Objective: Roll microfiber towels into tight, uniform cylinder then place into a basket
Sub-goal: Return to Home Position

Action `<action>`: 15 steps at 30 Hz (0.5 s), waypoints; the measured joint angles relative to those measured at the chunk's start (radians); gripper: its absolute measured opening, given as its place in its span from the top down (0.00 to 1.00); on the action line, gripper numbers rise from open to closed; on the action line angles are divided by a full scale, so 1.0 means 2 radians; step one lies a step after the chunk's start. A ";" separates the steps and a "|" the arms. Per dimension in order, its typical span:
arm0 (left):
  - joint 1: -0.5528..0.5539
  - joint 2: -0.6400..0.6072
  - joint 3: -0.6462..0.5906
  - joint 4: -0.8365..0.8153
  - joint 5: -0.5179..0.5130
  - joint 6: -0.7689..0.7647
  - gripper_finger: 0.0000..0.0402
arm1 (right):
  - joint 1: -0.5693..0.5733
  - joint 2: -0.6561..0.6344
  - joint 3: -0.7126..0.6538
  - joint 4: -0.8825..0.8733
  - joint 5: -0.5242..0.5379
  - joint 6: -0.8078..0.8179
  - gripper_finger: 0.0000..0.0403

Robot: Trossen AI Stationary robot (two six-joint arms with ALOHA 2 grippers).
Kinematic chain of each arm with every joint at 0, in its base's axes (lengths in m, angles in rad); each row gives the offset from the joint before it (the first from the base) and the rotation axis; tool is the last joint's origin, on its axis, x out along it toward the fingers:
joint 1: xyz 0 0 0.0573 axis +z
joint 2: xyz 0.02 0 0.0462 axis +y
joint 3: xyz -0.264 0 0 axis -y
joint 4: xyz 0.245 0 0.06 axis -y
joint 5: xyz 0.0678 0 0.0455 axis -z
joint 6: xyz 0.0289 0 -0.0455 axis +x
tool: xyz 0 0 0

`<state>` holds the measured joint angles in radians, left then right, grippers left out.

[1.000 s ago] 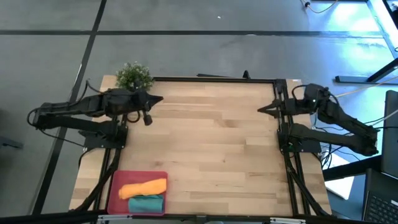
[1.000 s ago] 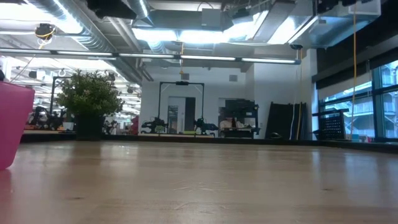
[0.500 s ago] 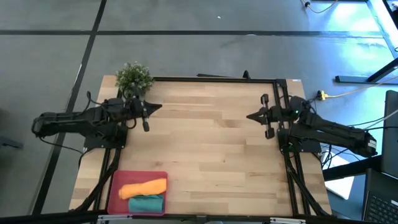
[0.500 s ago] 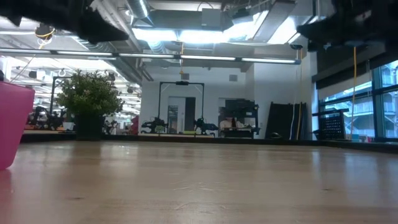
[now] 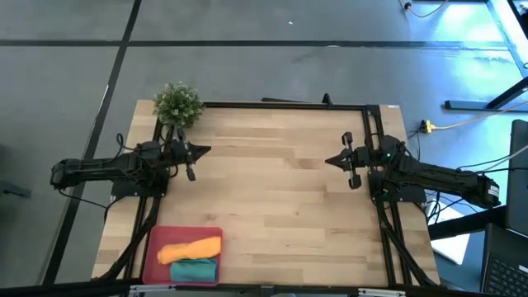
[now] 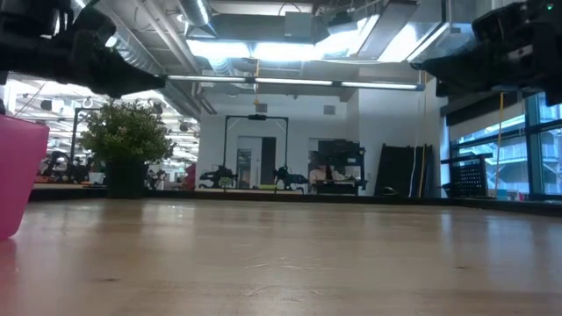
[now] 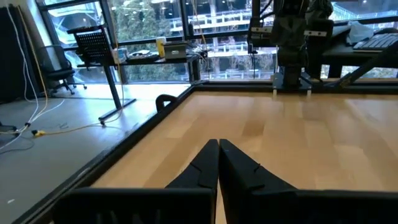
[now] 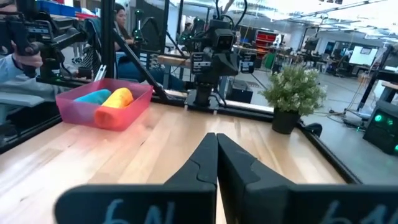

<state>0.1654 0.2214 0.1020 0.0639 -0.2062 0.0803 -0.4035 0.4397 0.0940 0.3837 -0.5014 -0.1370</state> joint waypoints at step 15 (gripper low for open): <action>0.000 -0.047 -0.047 0.006 0.060 0.008 0.99 | 0.000 0.000 -0.043 0.045 -0.025 -0.001 0.99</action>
<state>0.1654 0.1278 0.0074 0.0764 -0.0869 0.0962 -0.4030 0.4404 0.0071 0.4741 -0.5514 -0.1394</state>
